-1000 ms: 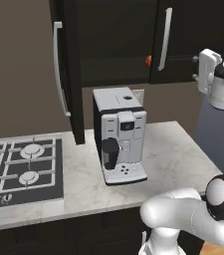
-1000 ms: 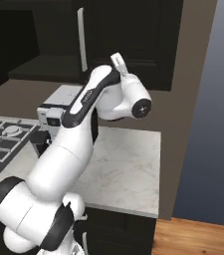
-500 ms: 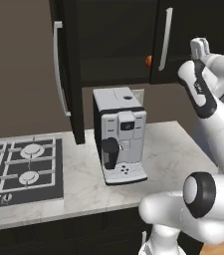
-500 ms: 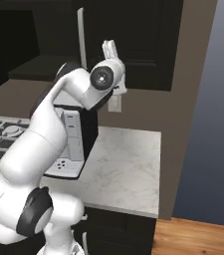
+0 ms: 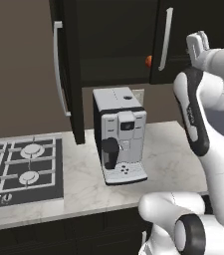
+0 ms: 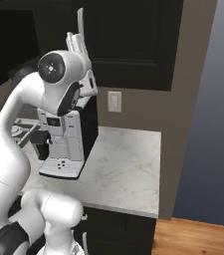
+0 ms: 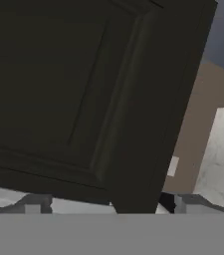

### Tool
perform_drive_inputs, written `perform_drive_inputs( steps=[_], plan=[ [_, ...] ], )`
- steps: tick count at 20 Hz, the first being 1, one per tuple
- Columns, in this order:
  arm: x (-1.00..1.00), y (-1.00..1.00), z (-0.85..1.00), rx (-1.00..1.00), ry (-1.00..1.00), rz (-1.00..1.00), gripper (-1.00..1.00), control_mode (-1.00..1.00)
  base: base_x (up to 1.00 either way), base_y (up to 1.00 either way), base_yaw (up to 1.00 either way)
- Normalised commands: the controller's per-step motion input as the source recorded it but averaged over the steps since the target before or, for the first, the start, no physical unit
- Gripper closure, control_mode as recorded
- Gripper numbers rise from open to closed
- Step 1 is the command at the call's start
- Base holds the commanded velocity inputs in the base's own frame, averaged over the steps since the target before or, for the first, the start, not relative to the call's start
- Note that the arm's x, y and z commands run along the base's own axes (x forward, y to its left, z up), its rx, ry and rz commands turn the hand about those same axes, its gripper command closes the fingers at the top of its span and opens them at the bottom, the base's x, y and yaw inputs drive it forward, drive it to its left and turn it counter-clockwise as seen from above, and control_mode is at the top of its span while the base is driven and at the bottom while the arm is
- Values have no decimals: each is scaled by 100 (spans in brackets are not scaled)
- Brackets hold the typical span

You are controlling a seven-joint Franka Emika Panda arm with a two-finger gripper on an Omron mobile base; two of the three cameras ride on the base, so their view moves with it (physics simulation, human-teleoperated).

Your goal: Pick the apple, avocado from the counter and place them in the cabinet. Then close the cabinet.

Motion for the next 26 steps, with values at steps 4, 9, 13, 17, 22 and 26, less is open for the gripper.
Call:
perform_drive_inputs(
  steps=[4,9,13,17,22,26],
  plan=[
    [-100,78,32,0,11,6,-100,-100,0,0,0],
    [-100,90,13,-1,10,8,-100,-100,0,0,0],
    [-100,100,-1,-14,3,9,-100,-100,0,0,0],
    [-100,98,0,-15,-1,4,-100,-100,0,0,0],
    [-100,98,0,-14,-2,0,-100,-100,0,0,0],
    [-100,99,0,-16,-13,0,-100,-100,0,0,0]
  ],
)
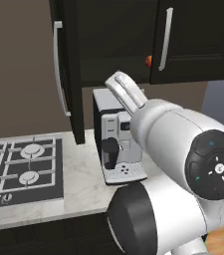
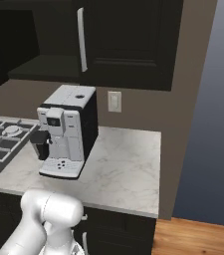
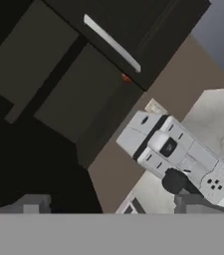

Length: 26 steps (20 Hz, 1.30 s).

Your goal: Pick the apple, avocado from the counter and place them in the cabinet. Then close the cabinet.

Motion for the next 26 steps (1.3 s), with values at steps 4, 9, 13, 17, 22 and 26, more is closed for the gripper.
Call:
perform_drive_inputs(
  steps=[4,9,13,17,22,26],
  plan=[
    [-83,82,0,-12,-16,0,-100,-100,0,0,0],
    [14,75,-4,-9,-5,-9,-100,-100,0,0,0],
    [100,83,-43,-10,0,-23,-100,-100,0,0,0],
    [99,95,-58,-12,0,-21,-100,-100,0,0,0],
    [96,93,-46,-10,-2,-14,-100,-100,0,0,0],
    [100,57,-4,-7,-16,-19,-100,-100,0,0,0]
  ],
)
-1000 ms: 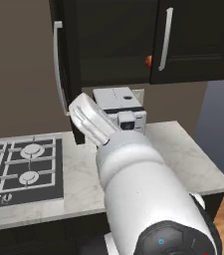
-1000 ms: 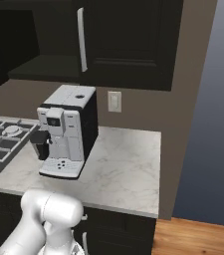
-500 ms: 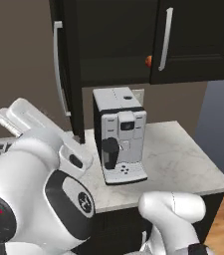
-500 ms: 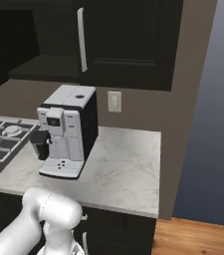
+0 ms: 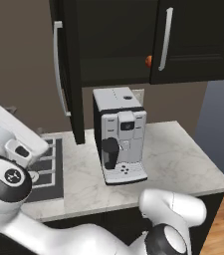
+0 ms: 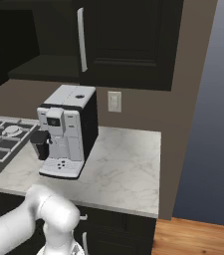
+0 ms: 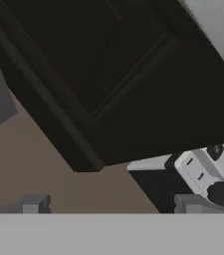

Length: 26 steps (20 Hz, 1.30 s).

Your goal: Pick the apple, avocado from the counter and place them in the cabinet. Then close the cabinet.

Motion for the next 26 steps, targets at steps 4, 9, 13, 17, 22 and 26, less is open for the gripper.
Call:
perform_drive_inputs(
  steps=[4,9,13,17,22,26],
  plan=[
    [96,9,0,-4,-17,-22,-100,-100,0,0,0],
    [58,-16,5,0,-9,-26,-100,-100,0,0,0],
    [-4,-65,42,0,-4,-22,-100,-100,0,0,0],
    [-28,-99,45,0,0,-14,-100,-100,0,0,0],
    [0,-100,29,0,3,-6,-100,-100,0,0,0],
    [0,-100,13,0,2,0,-100,-100,0,0,0]
  ],
)
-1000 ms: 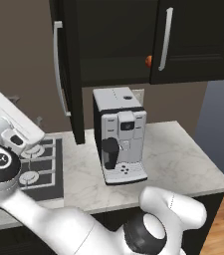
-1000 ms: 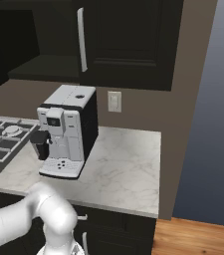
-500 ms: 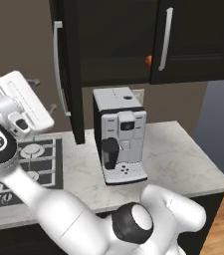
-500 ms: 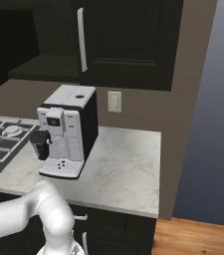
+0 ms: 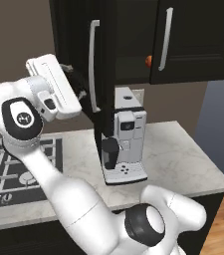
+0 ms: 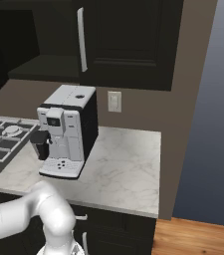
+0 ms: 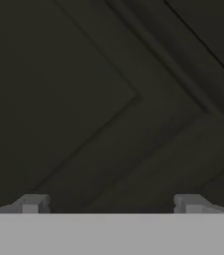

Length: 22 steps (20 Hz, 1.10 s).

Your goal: Pick the apple, avocado from the counter and place them in the cabinet. Then close the cabinet.

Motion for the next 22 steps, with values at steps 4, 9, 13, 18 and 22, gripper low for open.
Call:
perform_drive_inputs(
  steps=[4,9,13,18,22],
  plan=[
    [18,-100,2,0,2,1,-100,-100,0,0,0],
    [62,-100,0,1,0,19,-100,-100,0,0,0],
    [90,-100,0,0,0,33,-100,-100,0,0,0],
    [97,-100,0,0,3,38,-100,-100,0,0,0],
    [92,-95,9,0,22,32,-100,-100,0,0,0]
  ],
)
